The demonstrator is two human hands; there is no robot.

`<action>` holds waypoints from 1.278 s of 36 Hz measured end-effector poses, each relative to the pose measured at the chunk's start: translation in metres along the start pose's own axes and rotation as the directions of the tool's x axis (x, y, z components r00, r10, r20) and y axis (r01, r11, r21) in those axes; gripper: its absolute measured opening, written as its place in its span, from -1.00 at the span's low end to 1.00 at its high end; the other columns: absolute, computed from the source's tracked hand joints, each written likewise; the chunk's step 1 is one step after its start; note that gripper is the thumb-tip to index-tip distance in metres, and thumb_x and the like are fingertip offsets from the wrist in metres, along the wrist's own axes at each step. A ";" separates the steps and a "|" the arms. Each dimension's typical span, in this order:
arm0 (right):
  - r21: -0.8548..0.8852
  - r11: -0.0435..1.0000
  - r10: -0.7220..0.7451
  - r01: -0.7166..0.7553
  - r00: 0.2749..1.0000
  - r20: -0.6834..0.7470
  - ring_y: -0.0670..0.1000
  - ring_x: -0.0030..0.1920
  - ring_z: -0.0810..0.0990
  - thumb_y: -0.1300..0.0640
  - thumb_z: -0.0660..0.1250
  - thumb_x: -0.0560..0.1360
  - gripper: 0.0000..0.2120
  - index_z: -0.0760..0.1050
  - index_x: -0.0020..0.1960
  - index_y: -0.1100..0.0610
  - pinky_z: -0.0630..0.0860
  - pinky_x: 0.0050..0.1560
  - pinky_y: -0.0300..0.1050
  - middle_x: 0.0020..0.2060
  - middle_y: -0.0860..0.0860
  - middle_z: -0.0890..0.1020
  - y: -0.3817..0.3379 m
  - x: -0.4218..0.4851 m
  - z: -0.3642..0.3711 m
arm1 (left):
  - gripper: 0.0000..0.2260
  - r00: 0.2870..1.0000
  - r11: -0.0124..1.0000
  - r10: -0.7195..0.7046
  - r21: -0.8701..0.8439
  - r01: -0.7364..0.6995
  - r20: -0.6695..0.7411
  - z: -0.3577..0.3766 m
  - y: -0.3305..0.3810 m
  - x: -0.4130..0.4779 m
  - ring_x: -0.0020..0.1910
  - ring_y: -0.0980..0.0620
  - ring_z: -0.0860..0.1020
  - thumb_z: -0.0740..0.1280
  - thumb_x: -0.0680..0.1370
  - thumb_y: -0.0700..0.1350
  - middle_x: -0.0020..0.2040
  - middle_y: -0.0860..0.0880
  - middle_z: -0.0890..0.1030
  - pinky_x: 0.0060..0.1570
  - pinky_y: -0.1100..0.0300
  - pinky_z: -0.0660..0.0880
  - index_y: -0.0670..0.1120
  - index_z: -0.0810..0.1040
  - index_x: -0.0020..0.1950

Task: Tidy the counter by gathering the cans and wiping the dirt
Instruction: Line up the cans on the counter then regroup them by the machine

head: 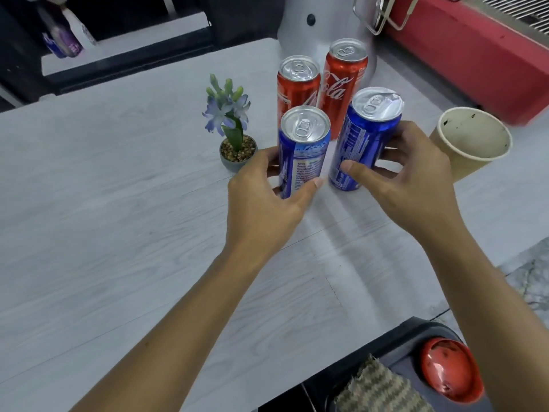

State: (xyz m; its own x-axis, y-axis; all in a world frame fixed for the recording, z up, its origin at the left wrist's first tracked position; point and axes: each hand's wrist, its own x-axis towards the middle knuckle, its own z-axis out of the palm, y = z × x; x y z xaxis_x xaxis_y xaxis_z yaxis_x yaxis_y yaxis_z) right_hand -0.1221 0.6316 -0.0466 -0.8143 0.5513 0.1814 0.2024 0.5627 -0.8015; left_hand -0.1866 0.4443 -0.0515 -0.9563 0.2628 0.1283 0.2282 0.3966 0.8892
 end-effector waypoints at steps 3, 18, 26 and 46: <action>0.017 1.000 -0.007 0.007 1.000 0.015 -0.19 0.09 0.62 -0.08 0.61 0.38 -0.34 0.44 0.37 0.04 0.61 0.00 -0.27 0.13 -0.19 0.58 -0.012 -0.016 0.005 | -0.41 1.000 1.000 -0.017 -0.011 0.017 -0.011 -0.022 -0.006 -0.011 0.11 0.25 0.61 0.62 0.39 0.09 0.16 0.14 0.64 -0.09 0.49 0.55 0.00 0.55 0.35; 0.154 0.987 -0.077 0.054 0.986 0.147 -0.26 0.11 0.63 -0.06 0.62 0.34 -0.38 0.48 0.32 0.01 0.63 0.03 -0.32 0.06 -0.29 0.61 -0.089 -0.106 0.086 | -0.43 0.984 0.992 -0.121 0.007 0.123 -0.133 -0.164 -0.057 -0.077 0.12 0.24 0.62 0.62 0.38 0.10 0.16 0.16 0.66 0.01 0.41 0.58 0.01 0.56 0.33; 0.196 0.977 -0.128 0.081 0.963 0.238 -0.23 0.12 0.63 -0.04 0.63 0.35 -0.39 0.49 0.33 0.02 0.65 0.04 -0.27 0.09 -0.18 0.65 -0.137 -0.147 0.145 | -0.46 0.955 0.984 -0.178 -0.019 0.179 -0.236 -0.240 -0.087 -0.106 0.11 0.31 0.61 0.63 0.38 0.08 0.12 0.18 0.67 0.02 0.38 0.60 0.03 0.58 0.30; 0.259 0.958 -0.201 0.125 0.935 0.292 -0.27 0.09 0.62 -0.07 0.61 0.36 -0.41 0.49 0.31 0.02 0.63 0.00 -0.33 0.05 -0.21 0.64 -0.232 -0.168 0.262 | -0.57 0.902 0.982 -0.154 0.039 0.185 -0.404 -0.341 -0.138 -0.101 0.11 0.30 0.59 0.57 0.45 0.03 0.03 0.28 0.61 0.08 0.22 0.63 0.04 0.57 0.27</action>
State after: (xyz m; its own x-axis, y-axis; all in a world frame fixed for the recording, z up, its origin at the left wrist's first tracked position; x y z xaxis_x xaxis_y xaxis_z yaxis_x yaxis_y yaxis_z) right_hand -0.1746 0.2469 -0.0403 -0.9609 0.2228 0.1646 -0.0490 0.4480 -0.8927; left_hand -0.1836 0.0636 -0.0372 -0.9713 -0.1792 0.1564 0.0546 0.4720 0.8799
